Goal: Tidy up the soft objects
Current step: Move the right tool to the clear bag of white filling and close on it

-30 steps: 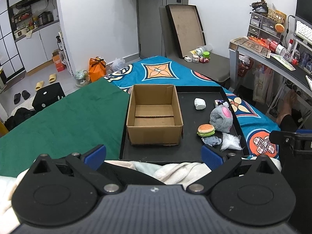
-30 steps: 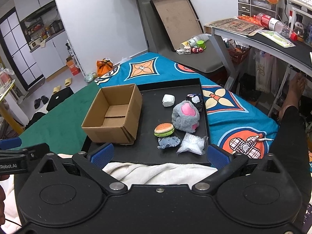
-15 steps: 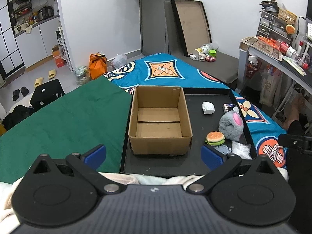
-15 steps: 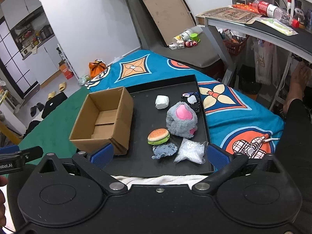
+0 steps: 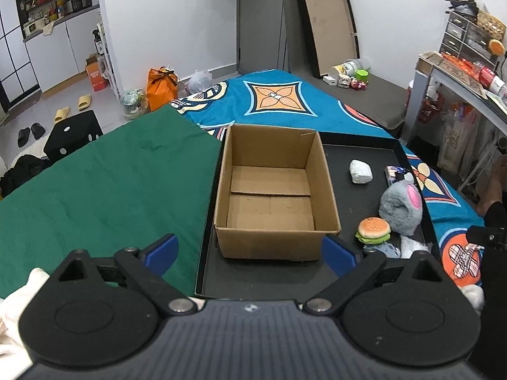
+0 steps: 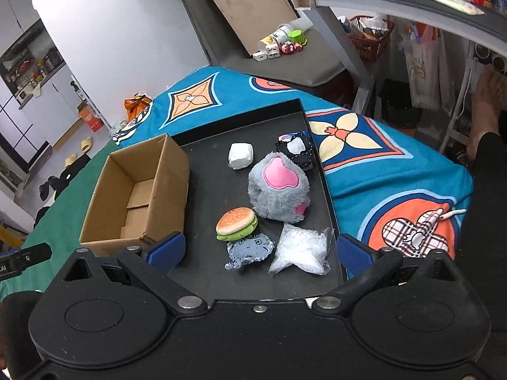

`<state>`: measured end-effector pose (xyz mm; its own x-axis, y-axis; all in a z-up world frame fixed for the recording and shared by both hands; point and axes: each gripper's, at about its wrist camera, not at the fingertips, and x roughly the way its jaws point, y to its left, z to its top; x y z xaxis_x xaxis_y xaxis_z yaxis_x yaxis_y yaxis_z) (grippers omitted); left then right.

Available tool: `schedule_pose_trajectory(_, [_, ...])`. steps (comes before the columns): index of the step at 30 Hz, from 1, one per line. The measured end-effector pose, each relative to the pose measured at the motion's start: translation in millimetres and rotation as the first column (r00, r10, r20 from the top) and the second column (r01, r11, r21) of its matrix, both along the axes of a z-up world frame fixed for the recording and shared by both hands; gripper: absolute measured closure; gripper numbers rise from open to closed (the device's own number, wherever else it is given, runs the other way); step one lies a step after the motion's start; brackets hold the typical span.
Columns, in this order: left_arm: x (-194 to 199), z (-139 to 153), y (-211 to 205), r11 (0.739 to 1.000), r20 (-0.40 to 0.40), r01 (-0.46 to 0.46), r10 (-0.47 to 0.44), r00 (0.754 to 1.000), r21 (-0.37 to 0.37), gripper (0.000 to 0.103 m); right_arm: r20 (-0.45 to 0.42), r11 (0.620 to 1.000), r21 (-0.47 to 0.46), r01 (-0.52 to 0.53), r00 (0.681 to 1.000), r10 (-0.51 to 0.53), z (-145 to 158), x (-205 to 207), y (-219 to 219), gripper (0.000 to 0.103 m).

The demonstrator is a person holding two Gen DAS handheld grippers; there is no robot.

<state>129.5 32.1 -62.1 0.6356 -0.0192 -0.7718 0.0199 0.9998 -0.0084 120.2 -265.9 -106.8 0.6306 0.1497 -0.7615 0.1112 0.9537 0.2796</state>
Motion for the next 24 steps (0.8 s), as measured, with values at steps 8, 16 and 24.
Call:
schedule_pose_trajectory(8, [26,-17,8,1.0,-0.027,-0.025,0.025,0.999,0.0,0.027,-0.039,0.999,0.03,0.024,0.999,-0.023,-25,19,-6,0.017])
schedule_pose_trajectory(16, [48,-34,12,0.999,-0.047,-0.041,0.042,0.998,0.016,0.039,-0.055,0.995,0.084,0.058,0.997,-0.053,-54,29,-14,0.026])
schedule_pose_trajectory(24, [69,-54,7,0.998,-0.077,-0.033,0.037,0.996,0.055,0.051,-0.06,0.989,0.118,0.092,0.995,-0.086,-85,36,-25,0.035])
